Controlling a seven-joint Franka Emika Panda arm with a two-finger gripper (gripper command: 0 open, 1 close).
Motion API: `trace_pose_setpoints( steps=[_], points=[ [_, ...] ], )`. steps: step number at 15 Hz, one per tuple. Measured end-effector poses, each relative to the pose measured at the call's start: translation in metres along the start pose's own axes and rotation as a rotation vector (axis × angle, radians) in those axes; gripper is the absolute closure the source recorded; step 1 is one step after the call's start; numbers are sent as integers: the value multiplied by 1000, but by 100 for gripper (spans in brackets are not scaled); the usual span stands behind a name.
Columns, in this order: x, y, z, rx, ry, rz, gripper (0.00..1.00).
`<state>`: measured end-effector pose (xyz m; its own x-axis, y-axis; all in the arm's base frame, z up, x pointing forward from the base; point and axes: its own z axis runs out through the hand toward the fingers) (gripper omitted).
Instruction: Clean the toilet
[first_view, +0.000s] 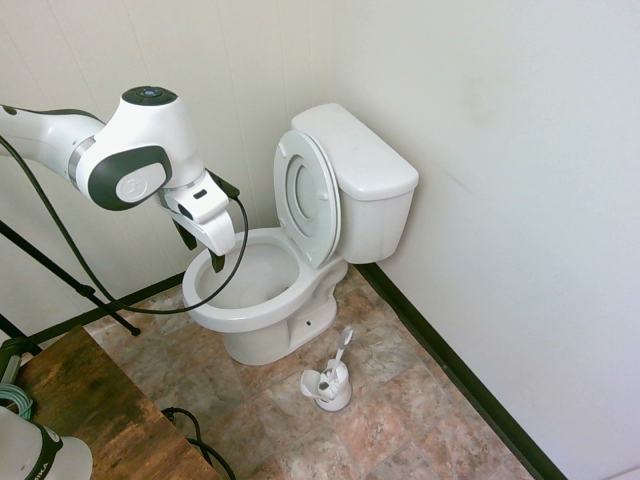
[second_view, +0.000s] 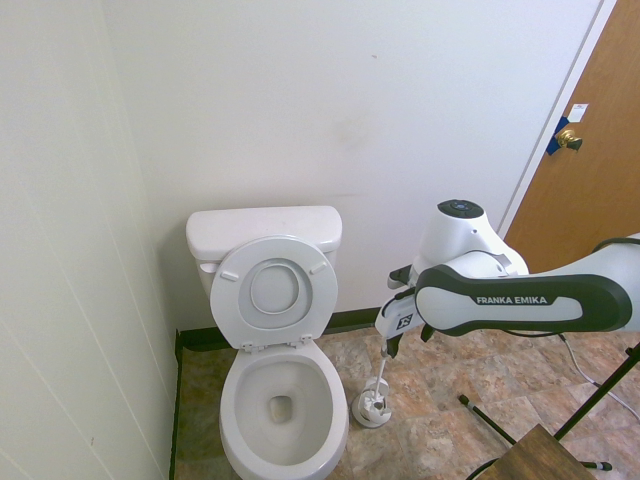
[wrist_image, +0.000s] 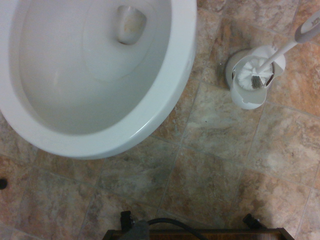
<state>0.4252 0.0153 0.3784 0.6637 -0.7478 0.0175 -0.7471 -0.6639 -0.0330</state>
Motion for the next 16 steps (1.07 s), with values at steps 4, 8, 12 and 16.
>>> trace_pose_setpoints(
  steps=[4,8,12,16],
  points=[
    [27,-6,5,17,42,47,0],
    [116,-17,41,-20,46,210,0],
    [189,-42,108,-76,28,282,0],
    [268,-46,213,-130,-41,296,0]
  ],
)
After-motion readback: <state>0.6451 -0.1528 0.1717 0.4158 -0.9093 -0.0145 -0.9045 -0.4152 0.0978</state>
